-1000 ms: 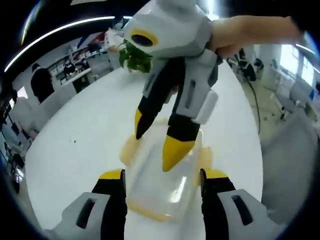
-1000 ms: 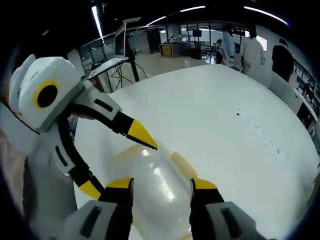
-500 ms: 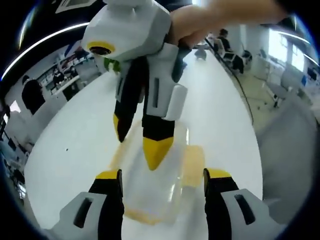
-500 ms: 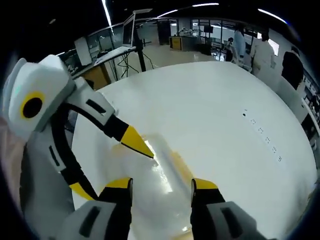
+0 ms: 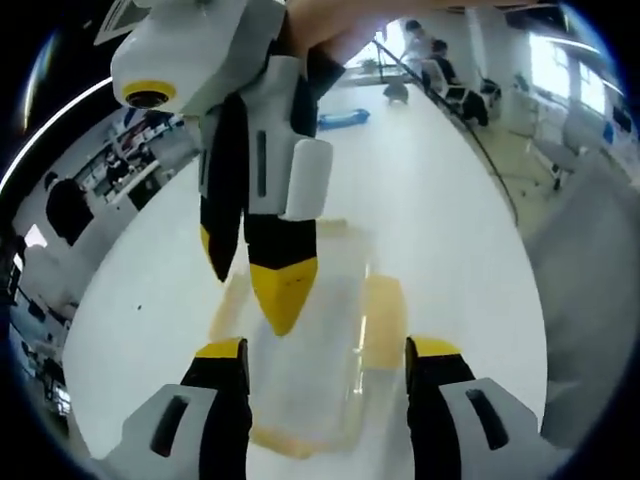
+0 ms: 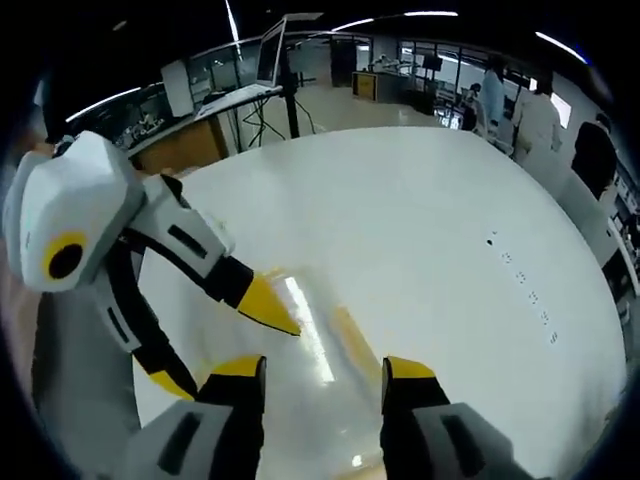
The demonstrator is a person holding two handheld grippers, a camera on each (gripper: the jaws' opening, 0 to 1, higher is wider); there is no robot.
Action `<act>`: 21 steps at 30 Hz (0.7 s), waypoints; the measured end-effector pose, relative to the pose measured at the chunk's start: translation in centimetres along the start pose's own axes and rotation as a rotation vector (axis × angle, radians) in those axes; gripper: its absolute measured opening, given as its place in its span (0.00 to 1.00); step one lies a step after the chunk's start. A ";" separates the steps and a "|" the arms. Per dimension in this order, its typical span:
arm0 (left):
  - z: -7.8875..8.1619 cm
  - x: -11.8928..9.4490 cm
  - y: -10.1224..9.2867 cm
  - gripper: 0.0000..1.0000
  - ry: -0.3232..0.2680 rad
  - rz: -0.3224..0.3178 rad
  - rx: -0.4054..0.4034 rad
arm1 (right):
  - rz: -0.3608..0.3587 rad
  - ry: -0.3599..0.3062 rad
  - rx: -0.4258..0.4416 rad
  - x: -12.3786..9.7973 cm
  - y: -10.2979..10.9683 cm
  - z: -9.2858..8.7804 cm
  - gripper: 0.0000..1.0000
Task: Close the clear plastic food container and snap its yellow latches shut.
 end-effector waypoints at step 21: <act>0.0 0.3 0.4 0.59 -0.002 0.023 0.050 | 0.170 0.074 -0.091 1.3 -0.6 0.3 0.43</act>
Point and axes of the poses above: the point that each gripper's makers call its tool centre point, and the gripper's own axes: x roughly forward along the fingers, y roughly to its left, z roughly out of its top, the point moved 3 cm from there along -x, roughly backward along the fingers, and after that the axes turned 11 degrees about -x, right-handed, at the moved point
